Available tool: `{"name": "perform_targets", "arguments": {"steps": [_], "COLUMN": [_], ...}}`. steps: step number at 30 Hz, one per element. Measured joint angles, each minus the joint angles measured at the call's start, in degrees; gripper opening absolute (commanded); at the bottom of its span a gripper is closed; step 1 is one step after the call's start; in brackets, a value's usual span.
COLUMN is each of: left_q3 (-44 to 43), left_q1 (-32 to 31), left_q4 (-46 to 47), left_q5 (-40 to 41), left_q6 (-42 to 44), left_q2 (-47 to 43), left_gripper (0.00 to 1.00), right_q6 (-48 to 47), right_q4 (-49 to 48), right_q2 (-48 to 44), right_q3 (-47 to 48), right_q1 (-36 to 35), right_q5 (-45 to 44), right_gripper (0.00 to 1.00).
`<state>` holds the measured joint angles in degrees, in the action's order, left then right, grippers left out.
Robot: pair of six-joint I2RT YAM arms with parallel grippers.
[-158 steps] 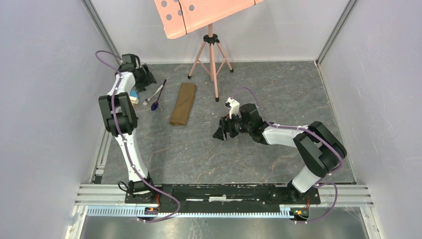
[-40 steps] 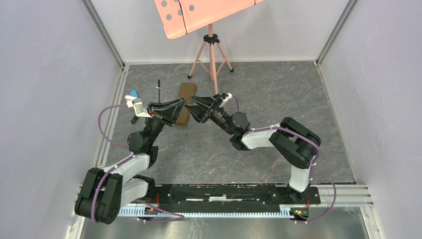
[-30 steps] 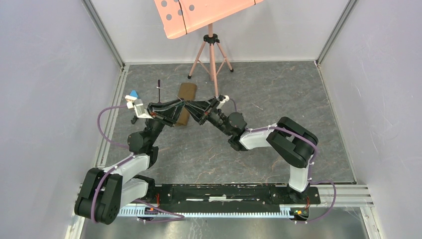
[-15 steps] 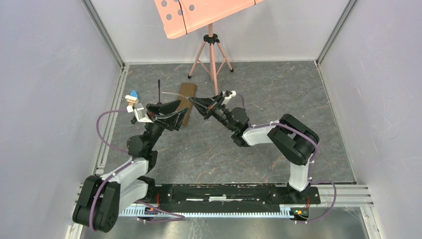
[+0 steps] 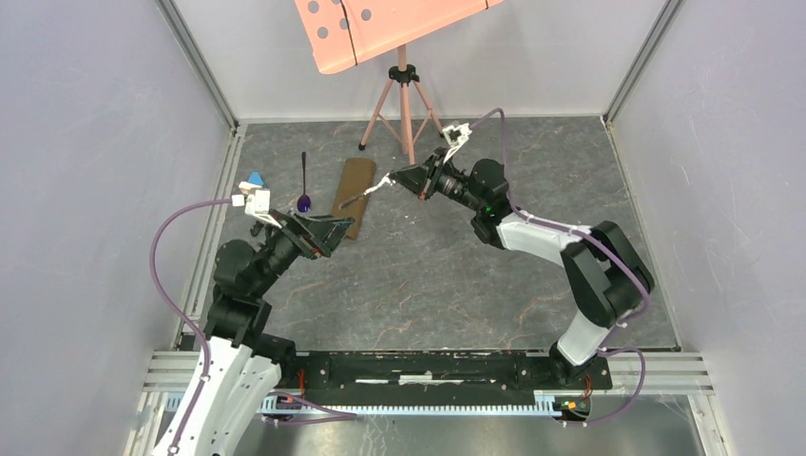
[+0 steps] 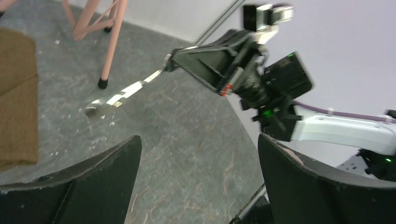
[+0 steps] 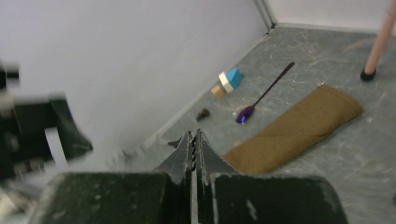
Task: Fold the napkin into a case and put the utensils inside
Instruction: Pass from the left arm to the right
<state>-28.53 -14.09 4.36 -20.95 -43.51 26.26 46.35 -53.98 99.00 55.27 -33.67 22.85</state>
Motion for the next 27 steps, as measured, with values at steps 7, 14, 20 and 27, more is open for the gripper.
{"name": "perform_targets", "arguments": {"steps": [7,14,20,27], "left_q3": [-10.12,-10.01,-7.19,-5.66], "left_q1": [0.98,1.25,1.25,1.38], "left_q4": [-11.74,-10.95,-4.11,0.04], "left_q5": [-12.46,-26.95,-32.48,-35.28], "left_q6": [5.11,9.49,9.2,8.2], "left_q2": [19.02,28.5,28.61,28.89], "left_gripper": [0.86,0.55,0.4,0.02], "right_q6": [-28.46,-37.92,-39.17,-35.45], "right_q4": [14.8,25.99,29.53,30.62], "right_q2": [-9.35,-10.12,-9.84,-7.67], "right_q3": [1.79,5.31,6.27,8.76], "right_q1": [-1.2,-1.49,-2.36,-4.39], "right_q5": [17.68,27.26,30.34,30.56], "right_gripper": [0.0,0.0,0.0,0.31]}}
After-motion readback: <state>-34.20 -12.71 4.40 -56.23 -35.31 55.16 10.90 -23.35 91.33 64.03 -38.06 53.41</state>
